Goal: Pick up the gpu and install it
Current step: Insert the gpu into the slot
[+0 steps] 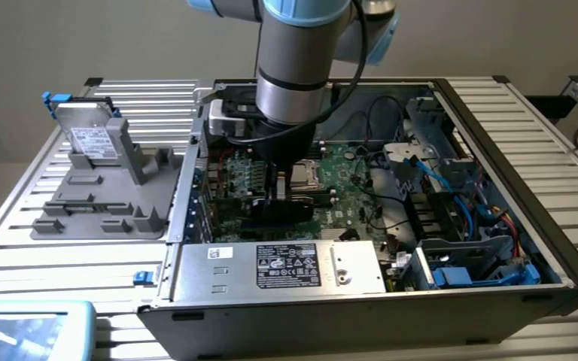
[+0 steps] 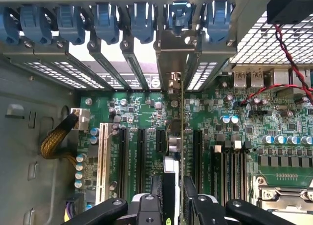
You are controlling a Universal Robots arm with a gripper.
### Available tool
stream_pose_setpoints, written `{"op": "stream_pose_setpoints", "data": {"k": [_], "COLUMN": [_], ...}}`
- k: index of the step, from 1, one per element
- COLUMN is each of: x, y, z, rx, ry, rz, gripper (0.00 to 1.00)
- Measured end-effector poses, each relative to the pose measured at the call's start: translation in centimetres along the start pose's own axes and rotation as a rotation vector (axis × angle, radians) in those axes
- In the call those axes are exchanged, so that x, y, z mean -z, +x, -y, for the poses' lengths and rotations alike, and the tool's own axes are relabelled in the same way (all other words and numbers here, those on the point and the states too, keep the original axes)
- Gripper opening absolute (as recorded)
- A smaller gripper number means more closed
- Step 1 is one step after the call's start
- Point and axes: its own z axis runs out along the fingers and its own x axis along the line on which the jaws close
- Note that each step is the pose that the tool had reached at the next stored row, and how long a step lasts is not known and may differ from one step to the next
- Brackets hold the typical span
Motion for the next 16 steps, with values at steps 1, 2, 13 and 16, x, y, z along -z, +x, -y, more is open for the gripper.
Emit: {"op": "stream_pose_setpoints", "data": {"k": [1, 2, 13, 16], "x": [-0.02, -0.03, -0.10, -0.10], "y": [-0.01, 0.00, 0.05, 0.05], "z": [0.01, 0.08, 0.20, 0.20], "rx": [0.001, 0.002, 0.000, 0.000], "ry": [-0.0089, -0.0217, 0.0185, 0.0186], "rz": [0.0004, -0.0012, -0.0061, -0.0061], "gripper": [0.28, 0.28, 0.28, 0.28]}}
